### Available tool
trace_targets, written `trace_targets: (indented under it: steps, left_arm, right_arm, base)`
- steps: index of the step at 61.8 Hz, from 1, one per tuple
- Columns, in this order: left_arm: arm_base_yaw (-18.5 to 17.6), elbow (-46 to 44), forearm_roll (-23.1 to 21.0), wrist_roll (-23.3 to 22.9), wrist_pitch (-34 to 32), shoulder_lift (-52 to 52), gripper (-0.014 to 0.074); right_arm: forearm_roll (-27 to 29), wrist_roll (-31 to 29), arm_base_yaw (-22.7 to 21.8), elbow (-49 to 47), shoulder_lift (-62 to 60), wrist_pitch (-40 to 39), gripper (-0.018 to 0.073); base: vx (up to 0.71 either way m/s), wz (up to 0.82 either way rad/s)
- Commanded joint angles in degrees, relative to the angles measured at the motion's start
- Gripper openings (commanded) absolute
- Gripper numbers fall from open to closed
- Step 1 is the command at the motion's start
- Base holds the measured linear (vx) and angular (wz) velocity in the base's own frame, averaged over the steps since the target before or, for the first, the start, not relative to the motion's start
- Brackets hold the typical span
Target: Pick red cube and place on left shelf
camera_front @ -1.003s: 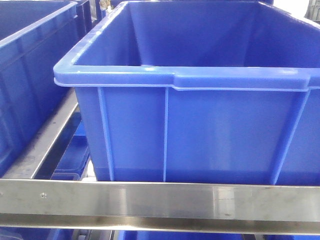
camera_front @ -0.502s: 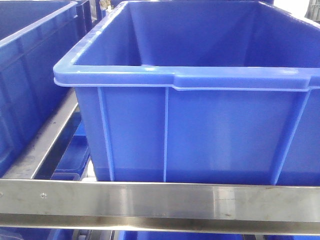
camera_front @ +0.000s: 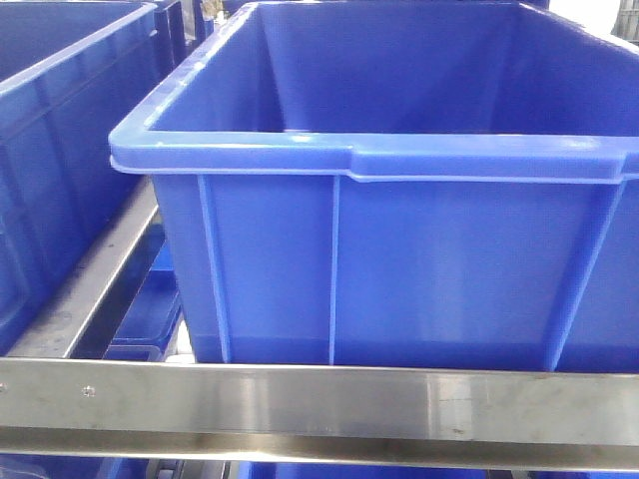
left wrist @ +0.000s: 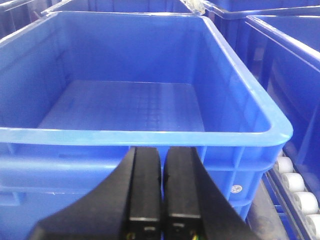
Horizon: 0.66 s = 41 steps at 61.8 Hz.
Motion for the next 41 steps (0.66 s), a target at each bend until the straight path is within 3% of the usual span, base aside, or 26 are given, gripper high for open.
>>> trace_targets:
  steps: [1,41]
  left_arm:
    - [0.11,1.36,-0.06,-0.19,-5.14,-0.83,0.0102]
    - [0.11,1.36,-0.06,-0.19,-5.14,-0.83,0.0101]
  right_arm:
    - [-0.98,-0.37,-0.25,-1.35,-1.18,-5.47,0.0116]
    - [-0.95,-0.37,-0.25,-1.35,-1.18,-4.58,0.0116]
  base:
    - [0.00,0.00]
    - [0.00,0.00]
